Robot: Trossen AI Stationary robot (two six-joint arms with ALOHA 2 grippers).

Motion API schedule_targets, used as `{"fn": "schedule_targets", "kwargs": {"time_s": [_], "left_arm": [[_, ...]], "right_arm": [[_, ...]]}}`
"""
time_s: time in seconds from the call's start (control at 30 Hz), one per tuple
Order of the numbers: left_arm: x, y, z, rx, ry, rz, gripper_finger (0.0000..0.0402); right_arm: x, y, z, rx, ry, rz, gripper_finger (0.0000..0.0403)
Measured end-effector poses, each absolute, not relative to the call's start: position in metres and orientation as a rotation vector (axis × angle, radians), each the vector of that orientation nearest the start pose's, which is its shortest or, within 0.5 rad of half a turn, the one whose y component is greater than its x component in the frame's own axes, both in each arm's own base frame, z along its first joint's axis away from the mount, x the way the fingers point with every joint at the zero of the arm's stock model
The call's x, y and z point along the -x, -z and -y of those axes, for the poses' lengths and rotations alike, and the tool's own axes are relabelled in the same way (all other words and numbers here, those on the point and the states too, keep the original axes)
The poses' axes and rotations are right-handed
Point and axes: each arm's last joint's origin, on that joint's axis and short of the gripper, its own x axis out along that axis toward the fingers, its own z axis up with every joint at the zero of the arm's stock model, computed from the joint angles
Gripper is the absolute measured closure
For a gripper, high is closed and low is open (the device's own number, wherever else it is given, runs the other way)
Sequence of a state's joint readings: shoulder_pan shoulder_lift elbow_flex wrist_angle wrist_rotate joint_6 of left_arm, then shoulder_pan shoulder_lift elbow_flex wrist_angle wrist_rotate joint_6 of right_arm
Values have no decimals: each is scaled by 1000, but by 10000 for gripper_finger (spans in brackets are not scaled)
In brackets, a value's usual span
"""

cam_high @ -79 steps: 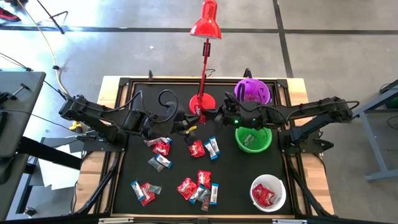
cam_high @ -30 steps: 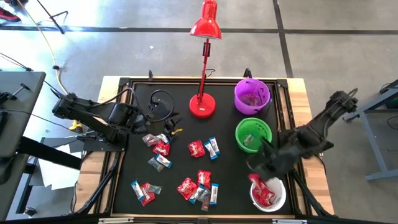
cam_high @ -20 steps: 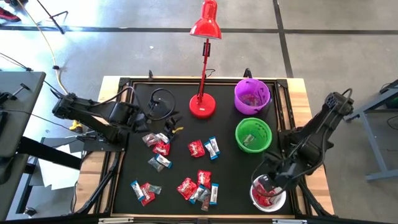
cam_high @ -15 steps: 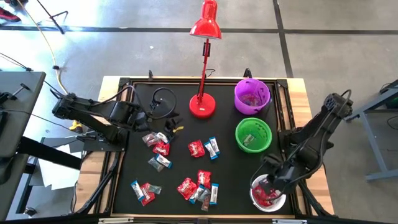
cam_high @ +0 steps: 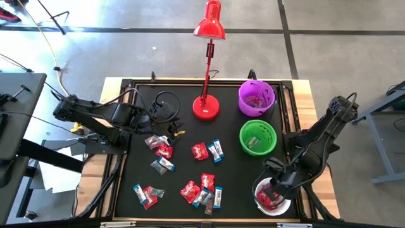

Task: Organize candy in baskets
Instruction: Put the red candy into the white bucket, then put the red gummy into the violet bucket

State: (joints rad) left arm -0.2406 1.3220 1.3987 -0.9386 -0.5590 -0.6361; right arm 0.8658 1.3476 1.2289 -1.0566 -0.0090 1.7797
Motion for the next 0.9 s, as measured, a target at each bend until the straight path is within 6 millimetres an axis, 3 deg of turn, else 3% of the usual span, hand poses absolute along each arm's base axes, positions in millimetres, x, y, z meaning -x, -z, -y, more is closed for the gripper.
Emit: {"fn": "schedule_targets", "kwargs": {"time_s": [0.23, 0.6, 0.73, 0.9], "left_arm": [[-251, -368, 47, 273, -533, -659, 295], [-250, -367, 46, 328, -556, -660, 296], [-236, -355, 45, 367, -580, -851, 296], [-218, -323, 47, 429, -684, -1079, 296]], "right_arm": [[-167, -299, -193, -996, 385, -1332, 382], [-166, -298, -196, -956, 309, -1413, 249], [-166, -298, -196, -953, 305, -1413, 241], [-167, -298, -195, -895, 273, -1383, 252]]}}
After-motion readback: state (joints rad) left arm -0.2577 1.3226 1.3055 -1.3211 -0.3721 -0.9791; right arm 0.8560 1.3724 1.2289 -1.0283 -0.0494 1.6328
